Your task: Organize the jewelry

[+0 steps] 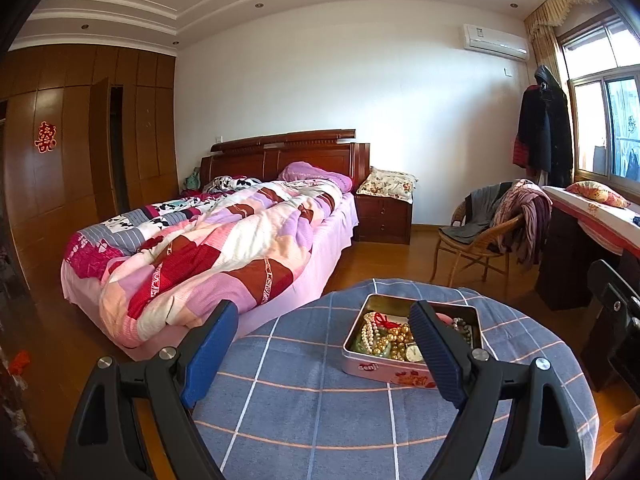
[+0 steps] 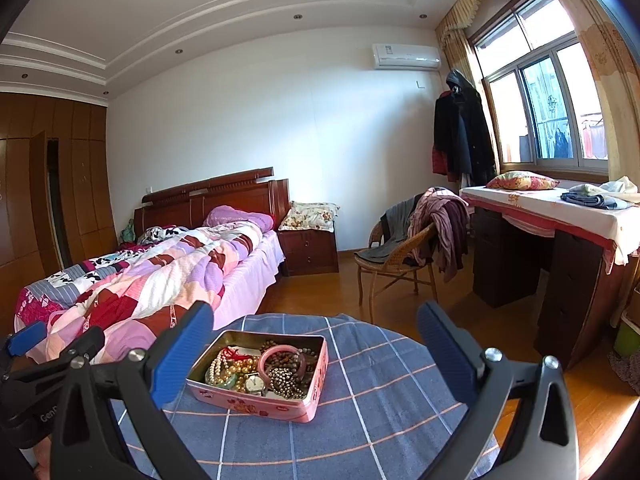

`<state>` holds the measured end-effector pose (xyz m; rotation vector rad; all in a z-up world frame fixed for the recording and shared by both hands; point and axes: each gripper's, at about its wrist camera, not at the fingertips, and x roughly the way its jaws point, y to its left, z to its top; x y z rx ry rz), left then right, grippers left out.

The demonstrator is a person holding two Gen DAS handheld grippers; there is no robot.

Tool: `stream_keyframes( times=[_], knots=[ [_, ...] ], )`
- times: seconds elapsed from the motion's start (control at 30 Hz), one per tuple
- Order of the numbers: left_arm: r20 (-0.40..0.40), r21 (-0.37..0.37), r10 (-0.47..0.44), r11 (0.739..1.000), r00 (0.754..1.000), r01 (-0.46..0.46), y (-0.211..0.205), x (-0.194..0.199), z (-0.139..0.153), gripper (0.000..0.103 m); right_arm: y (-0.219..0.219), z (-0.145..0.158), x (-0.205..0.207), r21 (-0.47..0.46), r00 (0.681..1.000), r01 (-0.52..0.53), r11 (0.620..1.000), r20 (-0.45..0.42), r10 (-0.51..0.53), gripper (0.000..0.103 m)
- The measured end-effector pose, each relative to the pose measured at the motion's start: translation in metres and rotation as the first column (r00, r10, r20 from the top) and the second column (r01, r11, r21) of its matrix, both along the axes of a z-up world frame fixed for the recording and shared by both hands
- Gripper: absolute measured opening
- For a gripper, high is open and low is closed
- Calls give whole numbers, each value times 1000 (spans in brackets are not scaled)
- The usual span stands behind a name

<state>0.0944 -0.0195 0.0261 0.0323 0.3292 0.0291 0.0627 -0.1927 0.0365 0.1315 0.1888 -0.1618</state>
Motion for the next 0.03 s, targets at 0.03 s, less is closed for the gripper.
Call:
stream_keyframes(
  times=[0.03],
  knots=[
    [-1,6,5,1000,1000,-5,-1,0,0,87,0,-1,1,0,1000,3,1000,-4,-3,103]
  ],
)
